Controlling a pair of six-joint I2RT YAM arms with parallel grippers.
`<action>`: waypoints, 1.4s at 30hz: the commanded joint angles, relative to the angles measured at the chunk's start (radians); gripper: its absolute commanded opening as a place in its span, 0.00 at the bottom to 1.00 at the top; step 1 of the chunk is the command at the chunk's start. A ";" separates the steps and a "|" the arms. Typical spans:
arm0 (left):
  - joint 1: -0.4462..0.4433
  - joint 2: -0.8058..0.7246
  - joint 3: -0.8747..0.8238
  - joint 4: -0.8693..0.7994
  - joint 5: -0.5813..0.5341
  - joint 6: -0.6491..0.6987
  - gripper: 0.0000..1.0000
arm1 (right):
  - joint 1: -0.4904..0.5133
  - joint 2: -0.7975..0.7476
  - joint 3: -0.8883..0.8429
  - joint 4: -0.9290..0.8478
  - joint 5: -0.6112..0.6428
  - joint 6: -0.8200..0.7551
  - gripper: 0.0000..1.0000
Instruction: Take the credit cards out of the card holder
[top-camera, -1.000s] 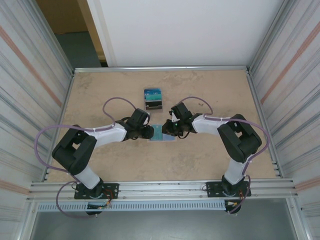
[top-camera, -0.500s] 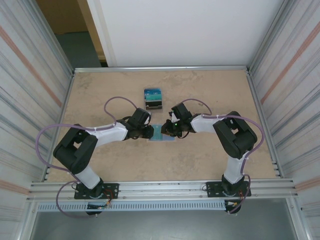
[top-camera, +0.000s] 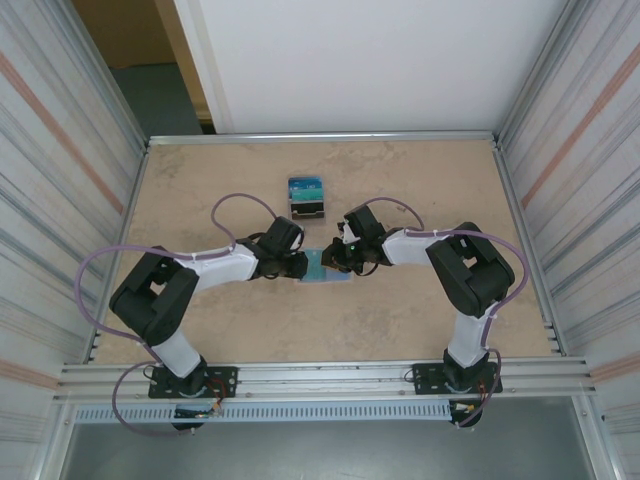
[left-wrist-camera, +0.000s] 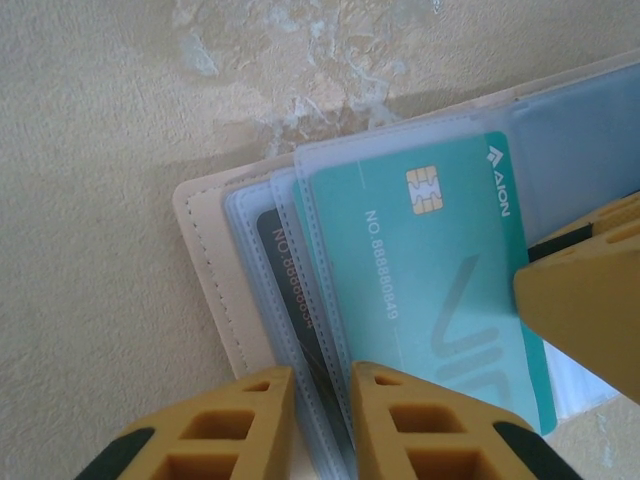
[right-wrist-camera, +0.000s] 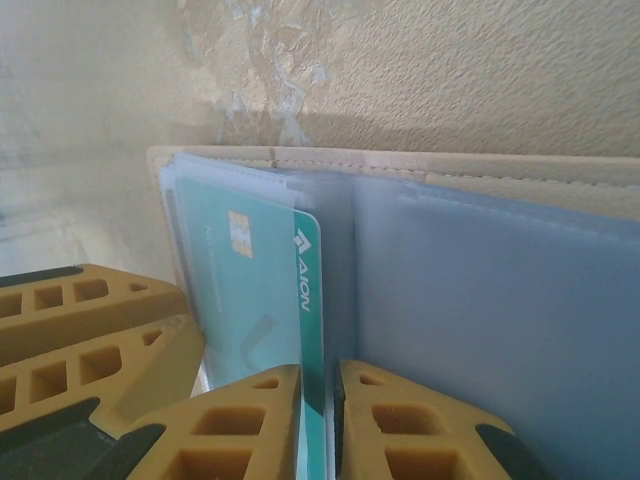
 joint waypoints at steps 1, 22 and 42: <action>-0.008 0.017 0.016 -0.042 -0.006 0.011 0.22 | -0.005 0.020 -0.012 0.004 -0.009 0.027 0.16; -0.019 0.019 0.010 -0.046 -0.021 0.016 0.19 | -0.044 0.034 -0.129 0.344 -0.174 0.162 0.13; -0.021 0.008 0.016 -0.074 -0.055 0.014 0.17 | -0.069 0.004 -0.127 0.227 -0.107 0.105 0.00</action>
